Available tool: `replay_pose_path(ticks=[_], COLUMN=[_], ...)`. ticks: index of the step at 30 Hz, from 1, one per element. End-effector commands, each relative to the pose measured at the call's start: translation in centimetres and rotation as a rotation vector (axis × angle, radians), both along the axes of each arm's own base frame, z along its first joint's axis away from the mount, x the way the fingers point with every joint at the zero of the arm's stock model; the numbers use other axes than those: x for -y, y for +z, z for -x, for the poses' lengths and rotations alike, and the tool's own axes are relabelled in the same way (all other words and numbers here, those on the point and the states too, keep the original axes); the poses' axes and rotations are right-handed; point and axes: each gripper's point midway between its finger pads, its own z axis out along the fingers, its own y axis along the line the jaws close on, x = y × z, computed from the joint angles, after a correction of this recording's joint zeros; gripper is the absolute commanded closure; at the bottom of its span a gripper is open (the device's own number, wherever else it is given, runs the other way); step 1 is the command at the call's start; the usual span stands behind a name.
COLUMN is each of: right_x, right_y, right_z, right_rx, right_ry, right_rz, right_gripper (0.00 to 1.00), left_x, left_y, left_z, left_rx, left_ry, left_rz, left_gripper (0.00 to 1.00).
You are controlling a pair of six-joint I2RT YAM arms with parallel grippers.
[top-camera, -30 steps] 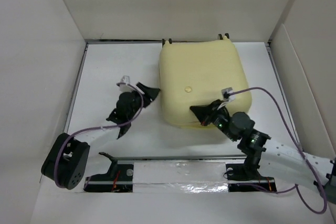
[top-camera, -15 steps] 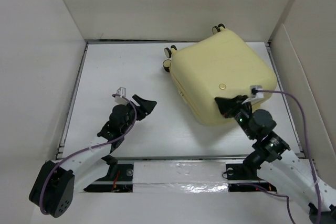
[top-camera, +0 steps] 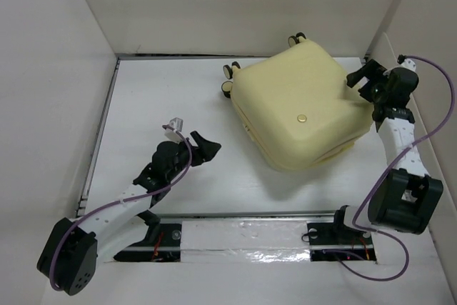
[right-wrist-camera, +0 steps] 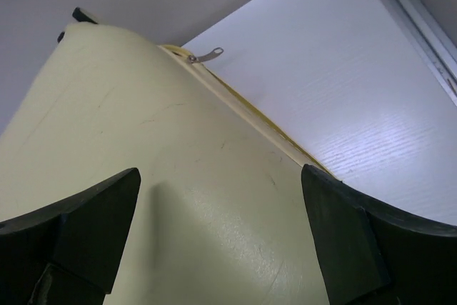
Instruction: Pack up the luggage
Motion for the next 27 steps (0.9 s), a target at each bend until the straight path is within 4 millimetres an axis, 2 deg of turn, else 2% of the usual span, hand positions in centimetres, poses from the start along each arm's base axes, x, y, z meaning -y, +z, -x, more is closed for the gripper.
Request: replay_pose_path(ticks=[1, 2, 3, 4, 5, 6, 8, 9, 11, 12, 16, 19, 21, 22, 24, 26, 27], right_x=[-4.9, -5.3, -6.4, -8.5, -10.7, -12.2, -14.9, -17.5, -19.6, -21.7, -24.4, -25.7, -25.2, -24.5, -23.2, -20.5, -19.6], right_y=[-0.2, -1.9, -2.8, -3.1, -4.3, -5.1, -4.6, -5.4, -5.2, -4.8, -3.4, -2.0, -0.6, -0.2, 1.8, 3.2, 3.5], right_z=[0.4, 0.1, 0.1, 0.4, 1.0, 1.3, 1.7, 2.4, 2.4, 2.6, 1.0, 0.6, 0.7, 0.4, 1.6, 1.8, 3.4], right_rx=[-0.011, -0.056, -0.083, -0.074, -0.093, -0.099, -0.039, -0.046, -0.035, -0.033, -0.004, 0.021, 0.060, 0.080, 0.152, 0.223, 0.257], right_ry=[0.285, 0.324, 0.373, 0.490, 0.575, 0.631, 0.720, 0.773, 0.821, 0.866, 0.860, 0.861, 0.823, 0.775, 0.731, 0.644, 0.625], right_rz=[-0.080, -0.091, -0.107, -0.136, -0.177, -0.209, -0.248, -0.263, -0.275, -0.284, -0.277, -0.298, -0.286, -0.263, -0.206, -0.161, -0.145], right_gripper=[0.00, 0.00, 0.00, 0.00, 0.00, 0.00, 0.00, 0.00, 0.00, 0.00, 0.00, 0.00, 0.01, 0.00, 0.00, 0.00, 0.00], left_x=[1.5, 1.8, 1.9, 2.3, 2.7, 2.8, 3.1, 3.2, 3.9, 3.9, 4.0, 3.9, 4.0, 4.1, 3.9, 3.4, 3.2], left_y=[2.6, 2.6, 2.6, 2.5, 2.3, 1.9, 1.5, 0.9, 0.5, 0.0, -0.5, -0.1, 0.4, 0.8, 1.0, 1.3, 1.2], left_z=[0.6, 1.0, 1.1, 1.5, 2.0, 2.3, 2.7, 3.1, 3.6, 3.9, 3.9, 3.3, 3.1, 3.0, 2.9, 2.8, 2.7], left_rx=[0.081, 0.083, 0.092, 0.093, 0.089, 0.085, 0.082, 0.070, 0.058, 0.046, 0.031, 0.042, 0.051, 0.061, 0.067, 0.077, 0.079], left_ry=[-0.105, -0.129, -0.143, -0.171, -0.195, -0.204, -0.213, -0.220, -0.248, -0.254, -0.249, -0.222, -0.219, -0.216, -0.206, -0.180, -0.168], left_rz=[0.022, 0.021, 0.012, 0.009, 0.000, -0.009, -0.023, -0.026, -0.002, 0.002, 0.019, 0.018, 0.028, 0.035, 0.037, 0.033, 0.027], left_gripper=[0.31, 0.31, 0.31, 0.31, 0.31, 0.31, 0.31, 0.31, 0.31, 0.31, 0.31, 0.31, 0.31, 0.31, 0.31, 0.31, 0.31])
